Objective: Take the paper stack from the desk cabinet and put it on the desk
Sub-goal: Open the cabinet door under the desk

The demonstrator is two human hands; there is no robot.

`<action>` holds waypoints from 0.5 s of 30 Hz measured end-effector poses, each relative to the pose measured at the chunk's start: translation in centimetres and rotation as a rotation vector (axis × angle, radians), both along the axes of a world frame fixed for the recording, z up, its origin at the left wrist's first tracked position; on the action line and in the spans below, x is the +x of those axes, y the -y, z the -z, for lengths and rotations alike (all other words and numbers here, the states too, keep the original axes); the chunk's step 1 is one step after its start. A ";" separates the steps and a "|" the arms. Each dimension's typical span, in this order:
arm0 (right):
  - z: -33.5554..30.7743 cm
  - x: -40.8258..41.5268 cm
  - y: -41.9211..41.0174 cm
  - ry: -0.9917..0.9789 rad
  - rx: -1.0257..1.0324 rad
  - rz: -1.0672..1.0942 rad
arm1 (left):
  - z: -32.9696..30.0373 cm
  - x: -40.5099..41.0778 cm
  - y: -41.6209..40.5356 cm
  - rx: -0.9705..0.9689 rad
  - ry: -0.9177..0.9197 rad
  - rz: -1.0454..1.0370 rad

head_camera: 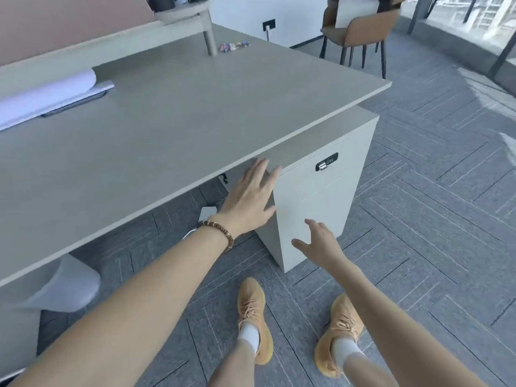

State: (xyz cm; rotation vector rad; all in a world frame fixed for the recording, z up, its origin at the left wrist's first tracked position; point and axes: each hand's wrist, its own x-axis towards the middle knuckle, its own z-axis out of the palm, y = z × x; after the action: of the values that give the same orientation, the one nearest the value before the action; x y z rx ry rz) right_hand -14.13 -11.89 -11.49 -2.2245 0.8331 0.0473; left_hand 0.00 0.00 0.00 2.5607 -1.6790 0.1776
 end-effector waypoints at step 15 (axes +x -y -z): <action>9.6 8.0 0.9 0.190 0.171 0.298 | 6.0 6.3 5.3 -0.118 0.187 0.119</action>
State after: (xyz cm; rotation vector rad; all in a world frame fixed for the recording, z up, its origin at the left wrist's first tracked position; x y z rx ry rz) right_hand -6.12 -12.83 -21.12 -1.8929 1.0054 -0.2242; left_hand 6.34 -5.25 -5.96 2.4160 -1.8170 0.5065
